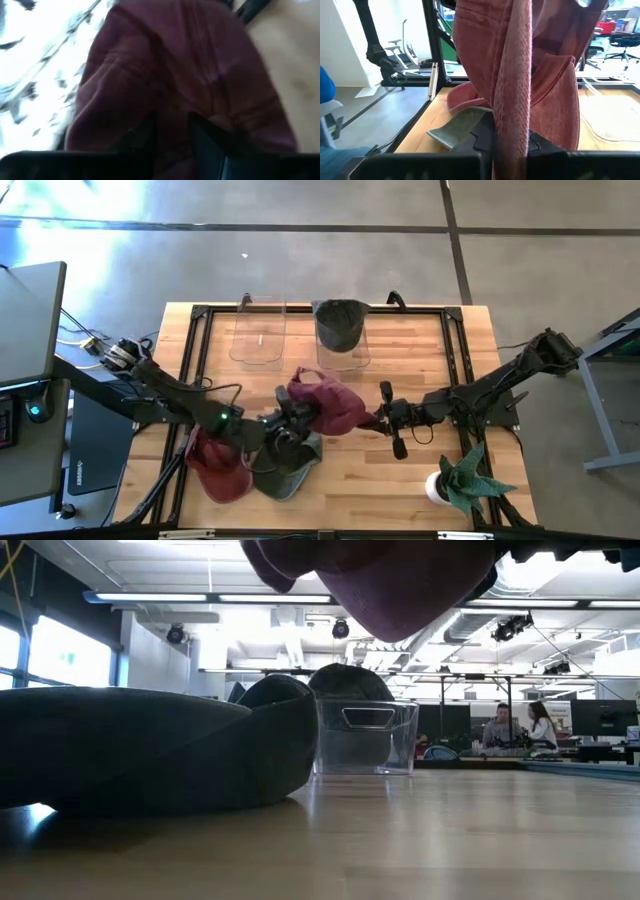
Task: Pick & Place hat
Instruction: Put the top red cap into the left transparent bin
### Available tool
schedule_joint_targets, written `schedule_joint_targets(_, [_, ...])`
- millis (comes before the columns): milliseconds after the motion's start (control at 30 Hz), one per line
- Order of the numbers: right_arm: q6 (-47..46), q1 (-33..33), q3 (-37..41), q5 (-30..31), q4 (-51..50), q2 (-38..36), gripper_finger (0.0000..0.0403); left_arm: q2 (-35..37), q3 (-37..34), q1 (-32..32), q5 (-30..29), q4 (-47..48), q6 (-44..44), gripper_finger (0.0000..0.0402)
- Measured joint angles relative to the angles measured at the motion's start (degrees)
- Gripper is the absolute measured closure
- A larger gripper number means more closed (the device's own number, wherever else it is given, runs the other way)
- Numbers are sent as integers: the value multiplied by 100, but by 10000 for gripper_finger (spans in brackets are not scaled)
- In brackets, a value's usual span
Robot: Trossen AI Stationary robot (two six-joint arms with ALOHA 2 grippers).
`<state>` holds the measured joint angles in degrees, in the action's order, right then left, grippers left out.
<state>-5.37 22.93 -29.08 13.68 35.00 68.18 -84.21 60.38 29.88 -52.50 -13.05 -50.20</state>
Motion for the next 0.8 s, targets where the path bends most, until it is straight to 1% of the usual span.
schedule_joint_targets(33, [-4,1,-2,-38,0,0,382,116,1,-41,290,246,231,297])
schedule_joint_targets(100, [-2,1,-2,-81,-4,0,385,358,9,-197,1113,772,756,298])
schedule_joint_targets(167, [-2,1,-2,-86,-15,0,391,602,-2,-391,2152,1259,1268,298])
schedule_joint_targets(233, [23,1,-3,-84,-19,0,393,809,0,-647,3268,1356,1603,298])
schedule_joint_targets(267, [28,1,-7,-82,-17,0,393,894,4,-762,3682,1330,1693,298])
schedule_joint_targets(300, [24,1,-9,-80,-15,0,392,980,4,-828,3901,1317,1779,298])
schedule_joint_targets(333, [18,1,-11,-80,-11,0,390,1065,3,-858,3953,1303,1876,298])
schedule_joint_targets(367, [-6,1,-11,-80,-11,0,387,1154,2,-857,3845,1273,1961,298])
schedule_joint_targets(467, [-15,1,-11,-51,-11,0,380,1363,6,-806,3227,1223,2237,298])
schedule_joint_targets(533, [-15,-1,-11,-4,-11,0,380,1444,4,-655,2745,1372,2407,298])
schedule_joint_targets(667, [47,-3,-11,8,-9,0,390,1399,4,-206,1167,1342,2476,302])
schedule_joint_targets(700, [71,-3,-11,6,-7,0,393,1349,4,-158,866,1342,2459,306])
schedule_joint_targets(767, [79,-3,-11,-1,-4,0,394,1150,3,-203,516,1308,2393,318])
schedule_joint_targets(800, [80,-3,-11,-19,-4,0,394,1023,4,-314,493,1235,2351,327])
